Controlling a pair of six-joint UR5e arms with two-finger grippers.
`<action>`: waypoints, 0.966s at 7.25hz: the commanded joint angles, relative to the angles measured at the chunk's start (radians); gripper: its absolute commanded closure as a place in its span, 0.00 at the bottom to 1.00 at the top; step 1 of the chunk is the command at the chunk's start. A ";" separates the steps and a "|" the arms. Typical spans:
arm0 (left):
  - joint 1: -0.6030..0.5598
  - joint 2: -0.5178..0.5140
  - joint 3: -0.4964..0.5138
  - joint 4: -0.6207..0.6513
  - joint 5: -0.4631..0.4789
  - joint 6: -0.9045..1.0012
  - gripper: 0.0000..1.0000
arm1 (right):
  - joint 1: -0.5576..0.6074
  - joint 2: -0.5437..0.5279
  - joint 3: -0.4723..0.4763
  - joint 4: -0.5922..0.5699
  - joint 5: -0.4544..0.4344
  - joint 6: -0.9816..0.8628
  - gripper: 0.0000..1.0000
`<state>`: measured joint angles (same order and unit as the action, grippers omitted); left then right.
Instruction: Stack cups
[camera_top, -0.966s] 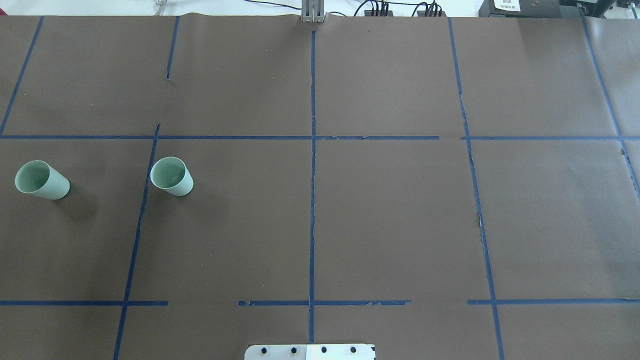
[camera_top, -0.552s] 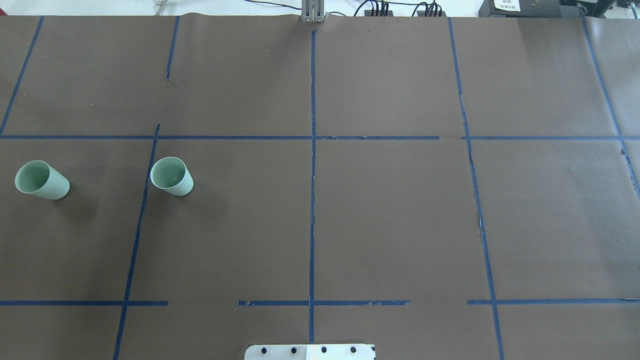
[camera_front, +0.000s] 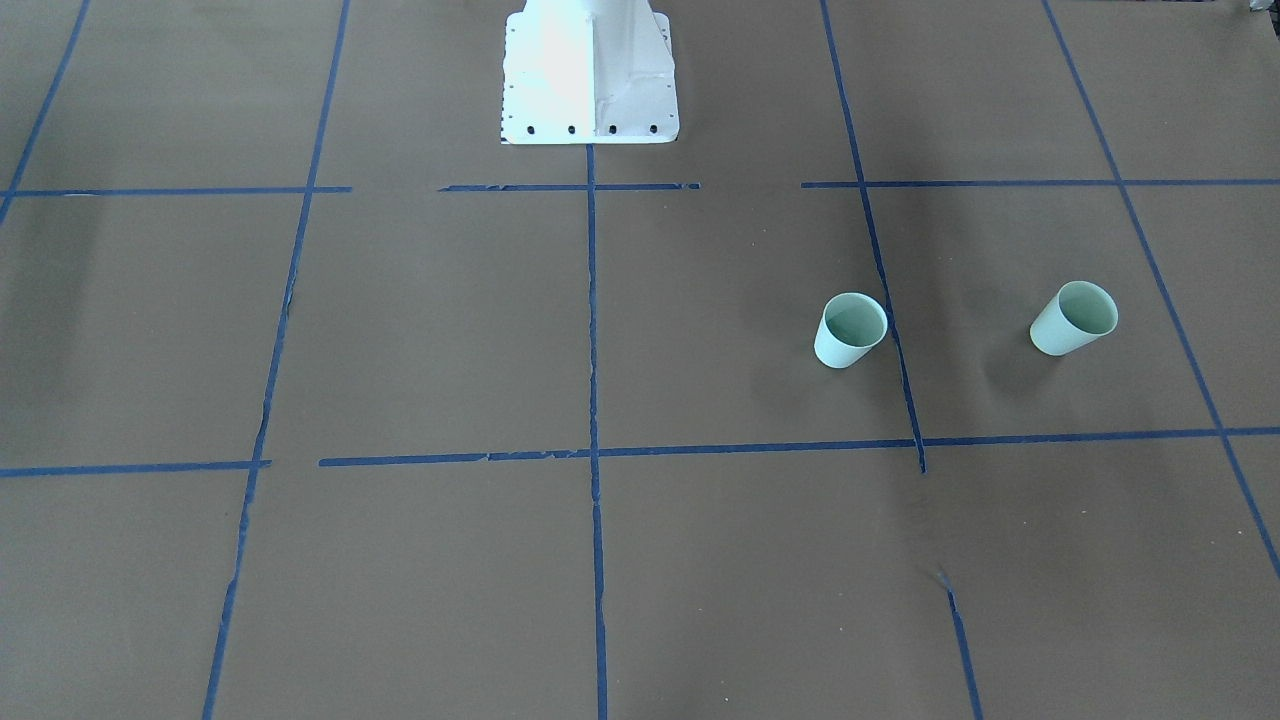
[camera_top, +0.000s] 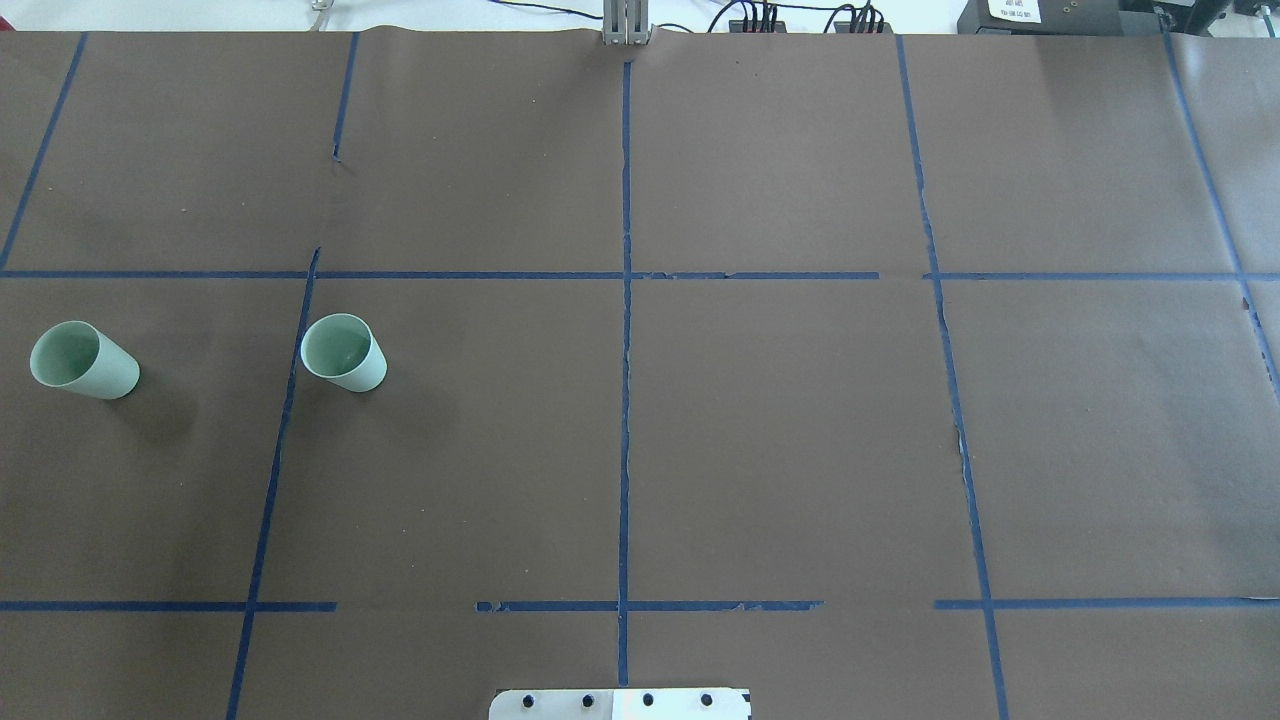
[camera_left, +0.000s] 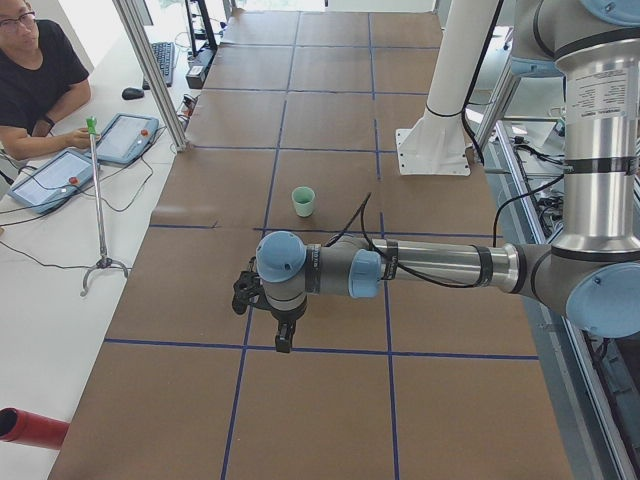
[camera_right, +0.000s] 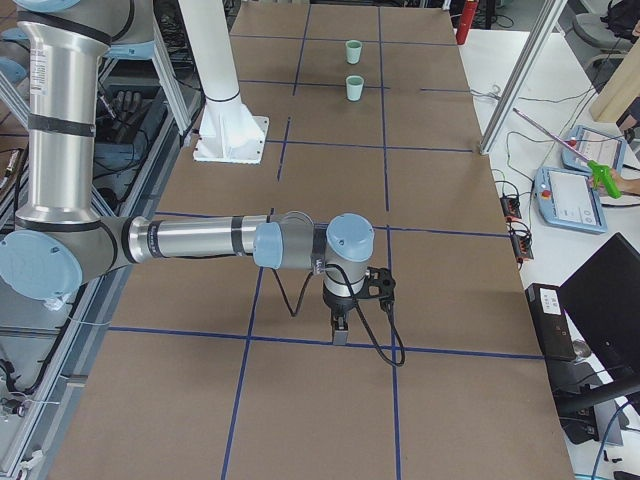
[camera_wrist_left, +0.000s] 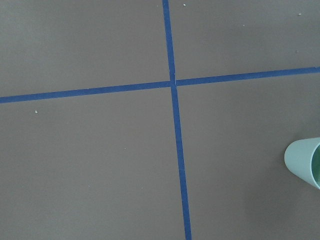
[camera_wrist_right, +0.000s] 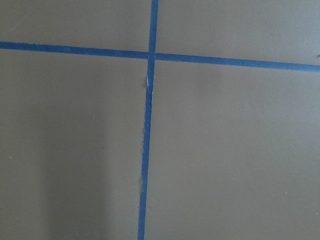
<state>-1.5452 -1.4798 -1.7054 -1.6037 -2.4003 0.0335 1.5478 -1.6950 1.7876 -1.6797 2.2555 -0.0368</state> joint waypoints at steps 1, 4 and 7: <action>0.167 -0.008 -0.005 -0.181 0.004 -0.308 0.00 | 0.000 0.000 0.000 0.000 0.001 0.000 0.00; 0.331 -0.004 0.006 -0.383 0.055 -0.628 0.00 | -0.002 0.000 0.001 0.002 -0.001 0.000 0.00; 0.410 -0.007 0.029 -0.427 0.138 -0.719 0.00 | 0.000 0.000 0.001 0.000 -0.001 0.000 0.00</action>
<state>-1.1575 -1.4848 -1.6897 -2.0135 -2.2789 -0.6520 1.5475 -1.6950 1.7886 -1.6796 2.2550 -0.0368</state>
